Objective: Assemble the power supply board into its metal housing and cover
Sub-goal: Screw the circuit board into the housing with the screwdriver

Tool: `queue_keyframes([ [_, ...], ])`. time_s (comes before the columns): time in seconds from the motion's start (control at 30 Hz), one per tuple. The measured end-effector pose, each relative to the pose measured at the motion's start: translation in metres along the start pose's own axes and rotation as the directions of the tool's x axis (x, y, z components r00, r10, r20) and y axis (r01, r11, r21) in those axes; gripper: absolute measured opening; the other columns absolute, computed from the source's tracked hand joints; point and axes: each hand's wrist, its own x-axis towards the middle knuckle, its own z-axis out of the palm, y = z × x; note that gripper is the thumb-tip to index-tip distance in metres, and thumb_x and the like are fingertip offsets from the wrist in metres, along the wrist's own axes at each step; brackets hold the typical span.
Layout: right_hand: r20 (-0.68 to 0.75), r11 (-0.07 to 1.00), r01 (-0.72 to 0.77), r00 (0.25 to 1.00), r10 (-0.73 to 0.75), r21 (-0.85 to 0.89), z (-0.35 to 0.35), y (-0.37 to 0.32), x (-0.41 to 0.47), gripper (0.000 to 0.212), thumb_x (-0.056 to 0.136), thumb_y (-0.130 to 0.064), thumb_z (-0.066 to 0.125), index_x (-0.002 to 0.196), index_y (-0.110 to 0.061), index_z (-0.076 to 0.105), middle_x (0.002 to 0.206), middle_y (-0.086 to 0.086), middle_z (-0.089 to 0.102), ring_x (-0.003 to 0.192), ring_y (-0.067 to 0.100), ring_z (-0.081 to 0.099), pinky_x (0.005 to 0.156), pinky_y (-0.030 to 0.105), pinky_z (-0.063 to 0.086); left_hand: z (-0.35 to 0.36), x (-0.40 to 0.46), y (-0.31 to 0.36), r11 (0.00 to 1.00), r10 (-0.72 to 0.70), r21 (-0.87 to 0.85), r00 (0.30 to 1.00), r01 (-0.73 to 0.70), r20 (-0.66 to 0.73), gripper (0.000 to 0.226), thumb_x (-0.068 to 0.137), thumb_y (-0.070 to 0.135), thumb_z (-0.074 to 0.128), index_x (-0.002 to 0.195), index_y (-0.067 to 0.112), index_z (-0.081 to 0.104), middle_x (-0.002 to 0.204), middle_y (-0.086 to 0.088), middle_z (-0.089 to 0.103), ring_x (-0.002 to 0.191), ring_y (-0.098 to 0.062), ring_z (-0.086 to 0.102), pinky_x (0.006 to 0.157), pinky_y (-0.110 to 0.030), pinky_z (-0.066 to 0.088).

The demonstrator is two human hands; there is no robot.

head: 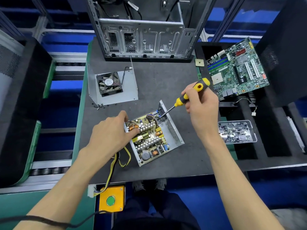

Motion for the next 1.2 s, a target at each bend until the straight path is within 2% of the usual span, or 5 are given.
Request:
queue_keyframes([
  [0.17,0.119,0.927,0.242,0.969,-0.216,-0.289,-0.003,0.007,-0.016,0.023,0.097,-0.023,0.058,0.08,-0.008,0.058,0.066,0.01,0.063,0.063,0.037,0.062,0.062,0.048,0.051,0.004,0.001,0.002,0.992,0.064,-0.108,0.998,-0.061,0.02,0.048,0.088,0.061,0.061,0.122,0.029,0.051,0.115,-0.001,0.051,0.092,-0.02,0.051,0.069,-0.034,0.039],
  [0.27,0.185,0.871,0.322,0.945,-0.27,-0.371,-0.003,0.014,-0.023,0.028,0.097,-0.025,0.06,0.079,-0.004,0.058,0.063,0.011,0.057,0.058,0.025,0.052,0.057,0.037,0.044,0.009,0.0,0.001,0.985,0.095,-0.146,0.995,-0.09,0.024,0.042,0.091,0.056,0.06,0.124,0.03,0.052,0.117,0.001,0.053,0.108,-0.021,0.054,0.074,-0.035,0.04],
  [0.47,0.246,0.811,0.351,0.933,-0.262,-0.467,-0.004,0.025,-0.029,0.025,0.097,-0.017,0.064,0.077,-0.002,0.058,0.058,0.001,0.044,0.058,0.018,0.04,0.056,0.017,0.031,0.012,-0.001,-0.003,0.981,0.112,-0.163,0.994,-0.11,0.004,0.035,0.091,0.057,0.059,0.113,0.03,0.061,0.113,0.006,0.051,0.106,-0.016,0.053,0.071,-0.032,0.039],
  [0.7,0.253,0.775,0.356,0.932,-0.258,-0.521,-0.005,0.035,-0.027,0.023,0.099,-0.021,0.064,0.08,-0.009,0.06,0.057,-0.003,0.044,0.055,0.018,0.041,0.053,0.033,0.038,0.013,-0.001,-0.004,0.976,0.111,-0.189,0.994,-0.111,-0.011,0.032,0.091,0.056,0.06,0.108,0.029,0.064,0.115,0.007,0.052,0.108,-0.015,0.053,0.071,-0.033,0.041],
  [1.2,0.296,0.78,0.341,0.932,-0.209,-0.524,-0.003,0.037,-0.024,0.024,0.098,-0.025,0.063,0.08,-0.009,0.059,0.059,-0.004,0.045,0.056,0.017,0.042,0.056,0.037,0.041,0.011,-0.001,-0.003,0.975,0.102,-0.199,0.995,-0.101,-0.006,0.033,0.09,0.056,0.062,0.108,0.028,0.065,0.114,0.006,0.053,0.105,-0.015,0.053,0.072,-0.034,0.044],
])
